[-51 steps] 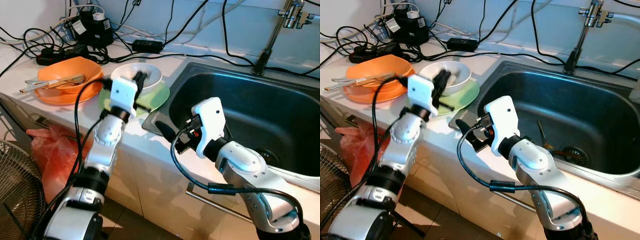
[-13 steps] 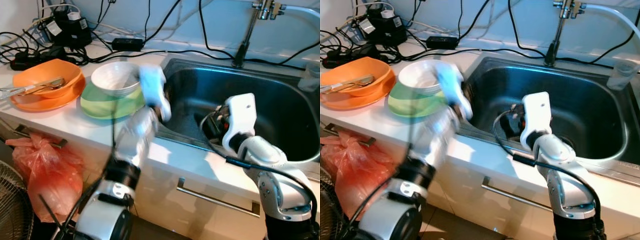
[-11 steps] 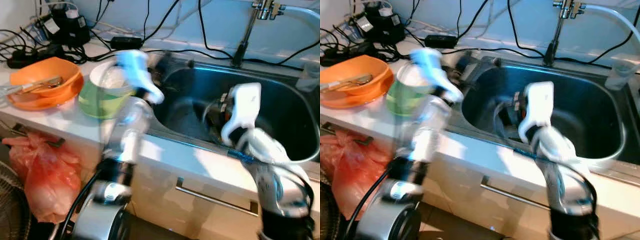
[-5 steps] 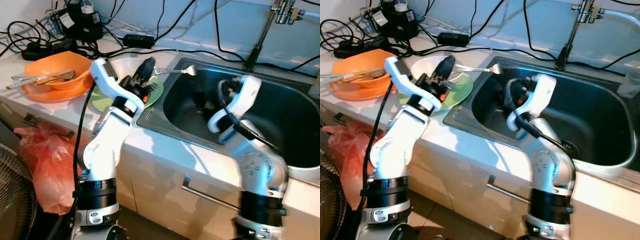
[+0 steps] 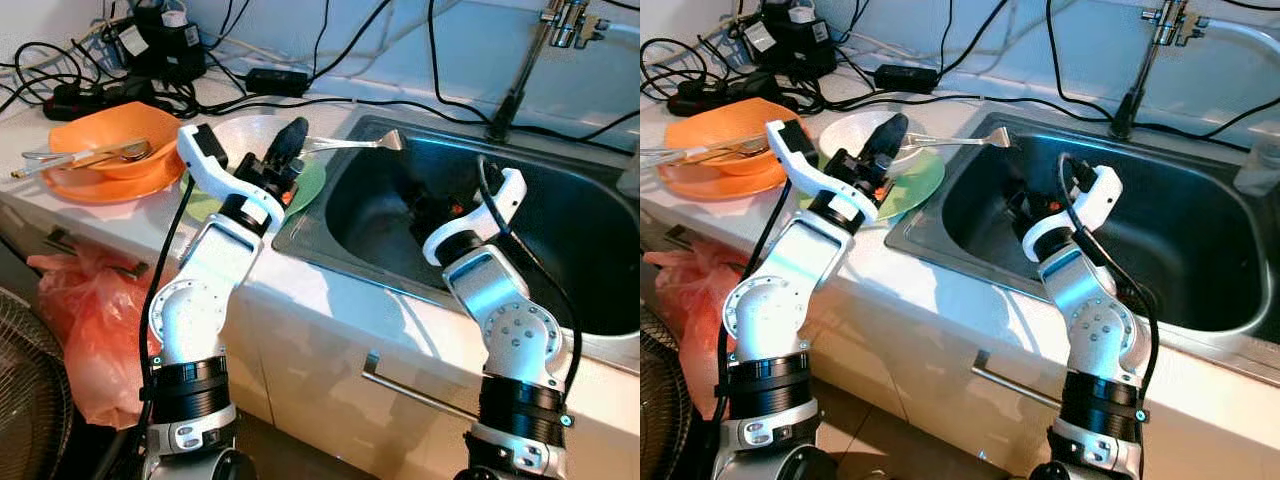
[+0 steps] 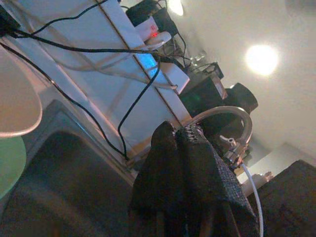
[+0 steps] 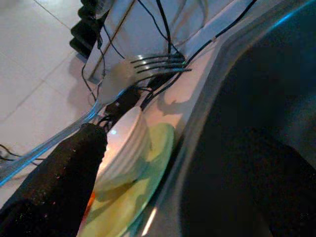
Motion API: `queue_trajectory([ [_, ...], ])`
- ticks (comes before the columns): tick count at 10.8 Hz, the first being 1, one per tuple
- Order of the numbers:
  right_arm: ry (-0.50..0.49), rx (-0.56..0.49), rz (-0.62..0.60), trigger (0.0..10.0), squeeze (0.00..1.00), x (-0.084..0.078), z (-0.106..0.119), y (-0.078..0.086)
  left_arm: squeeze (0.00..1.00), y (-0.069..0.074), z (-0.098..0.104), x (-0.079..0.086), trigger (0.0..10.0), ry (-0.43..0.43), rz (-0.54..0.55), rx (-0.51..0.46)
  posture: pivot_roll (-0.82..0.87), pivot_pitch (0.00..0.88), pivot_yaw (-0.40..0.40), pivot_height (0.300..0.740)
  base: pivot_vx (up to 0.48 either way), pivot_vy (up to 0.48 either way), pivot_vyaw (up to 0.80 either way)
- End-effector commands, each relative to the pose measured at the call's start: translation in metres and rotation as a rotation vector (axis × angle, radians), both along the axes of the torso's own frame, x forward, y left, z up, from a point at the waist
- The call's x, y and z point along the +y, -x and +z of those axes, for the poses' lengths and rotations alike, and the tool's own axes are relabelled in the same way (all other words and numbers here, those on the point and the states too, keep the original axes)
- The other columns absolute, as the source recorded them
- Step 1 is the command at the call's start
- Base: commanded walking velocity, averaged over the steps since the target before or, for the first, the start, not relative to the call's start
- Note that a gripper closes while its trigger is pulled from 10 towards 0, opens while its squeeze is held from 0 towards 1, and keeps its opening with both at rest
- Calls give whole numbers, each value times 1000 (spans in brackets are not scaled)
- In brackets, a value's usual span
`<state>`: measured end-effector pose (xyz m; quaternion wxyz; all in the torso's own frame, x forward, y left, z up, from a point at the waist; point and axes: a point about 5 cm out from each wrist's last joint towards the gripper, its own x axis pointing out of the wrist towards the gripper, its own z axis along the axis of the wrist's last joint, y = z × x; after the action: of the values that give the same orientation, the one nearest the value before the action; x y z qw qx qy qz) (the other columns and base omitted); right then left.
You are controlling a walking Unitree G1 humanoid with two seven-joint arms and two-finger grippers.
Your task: Kitchen organization
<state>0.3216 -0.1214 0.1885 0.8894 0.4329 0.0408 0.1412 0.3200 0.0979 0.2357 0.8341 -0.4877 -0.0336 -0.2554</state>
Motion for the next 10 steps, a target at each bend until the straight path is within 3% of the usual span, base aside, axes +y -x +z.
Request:
queue_trajectory([
  [1,-183,-59,82,10000,0,41,27,-5,0,0,-3,-10,10000,35,-36,26,1,0,25,740,0,0,0],
  [5,-296,-63,105,10000,0,53,37,-16,0,-5,-5,-29,10000,54,-93,45,-8,0,32,740,0,0,0],
  [10,-350,-37,128,10000,0,65,34,-22,0,-9,-1,-36,10000,75,-106,38,0,0,34,740,0,0,0],
])
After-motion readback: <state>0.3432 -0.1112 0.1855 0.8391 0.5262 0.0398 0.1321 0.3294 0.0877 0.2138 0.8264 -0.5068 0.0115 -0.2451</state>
